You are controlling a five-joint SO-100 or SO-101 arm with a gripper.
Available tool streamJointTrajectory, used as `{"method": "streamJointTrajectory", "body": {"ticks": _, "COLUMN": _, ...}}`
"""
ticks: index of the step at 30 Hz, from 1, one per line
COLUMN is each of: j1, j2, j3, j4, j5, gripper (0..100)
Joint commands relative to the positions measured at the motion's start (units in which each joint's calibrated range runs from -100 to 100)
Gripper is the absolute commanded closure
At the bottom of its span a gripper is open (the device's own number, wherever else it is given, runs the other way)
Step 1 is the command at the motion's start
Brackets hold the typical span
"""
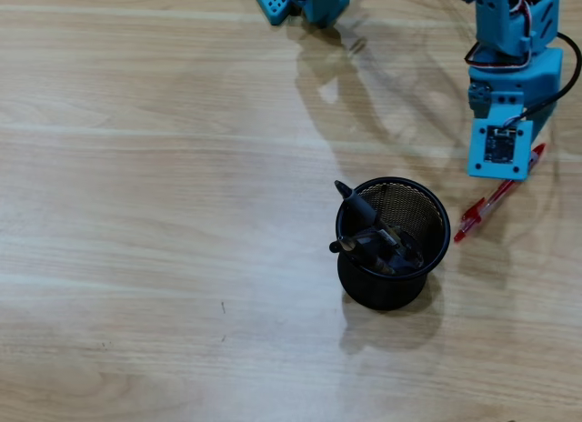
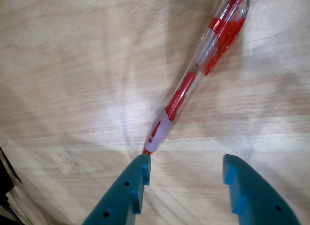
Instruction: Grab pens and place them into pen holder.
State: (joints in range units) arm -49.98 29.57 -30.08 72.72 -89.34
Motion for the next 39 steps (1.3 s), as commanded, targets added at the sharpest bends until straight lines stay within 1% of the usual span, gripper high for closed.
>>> {"method": "streamJointTrajectory", "body": {"ticks": 1, "j1": -0.37, "j2": 1.30, "j3": -5.40, "j4": 0.12, "j5": -0.45, "gripper": 77}}
{"method": "streamJointTrajectory", "body": {"ticks": 2, "j1": -0.64, "j2": 1.73, "j3": -5.94, "j4": -0.06, "j5": -0.51, "gripper": 76}}
{"method": "streamJointTrajectory", "body": {"ticks": 3, "j1": -0.82, "j2": 2.83, "j3": -6.03, "j4": -4.07, "j5": -0.51, "gripper": 74}}
{"method": "streamJointTrajectory", "body": {"ticks": 5, "j1": -0.92, "j2": 3.51, "j3": -5.76, "j4": -7.26, "j5": -0.51, "gripper": 73}}
{"method": "streamJointTrajectory", "body": {"ticks": 9, "j1": -1.65, "j2": 5.30, "j3": -5.67, "j4": -10.99, "j5": -1.55, "gripper": 71}}
{"method": "streamJointTrajectory", "body": {"ticks": 25, "j1": -5.58, "j2": 15.74, "j3": -4.13, "j4": -10.45, "j5": -8.41, "gripper": 72}}
{"method": "streamJointTrajectory", "body": {"ticks": 28, "j1": -5.95, "j2": 15.57, "j3": -2.86, "j4": -10.45, "j5": -9.51, "gripper": 78}}
{"method": "streamJointTrajectory", "body": {"ticks": 32, "j1": -6.13, "j2": 15.49, "j3": -1.59, "j4": -10.45, "j5": -10.35, "gripper": 88}}
{"method": "streamJointTrajectory", "body": {"ticks": 33, "j1": -6.13, "j2": 15.40, "j3": -1.23, "j4": -10.45, "j5": -10.35, "gripper": 92}}
{"method": "streamJointTrajectory", "body": {"ticks": 36, "j1": -6.31, "j2": 15.40, "j3": -0.96, "j4": -10.45, "j5": -10.35, "gripper": 96}}
{"method": "streamJointTrajectory", "body": {"ticks": 39, "j1": -6.68, "j2": 15.49, "j3": -0.78, "j4": -10.35, "j5": -10.40, "gripper": 97}}
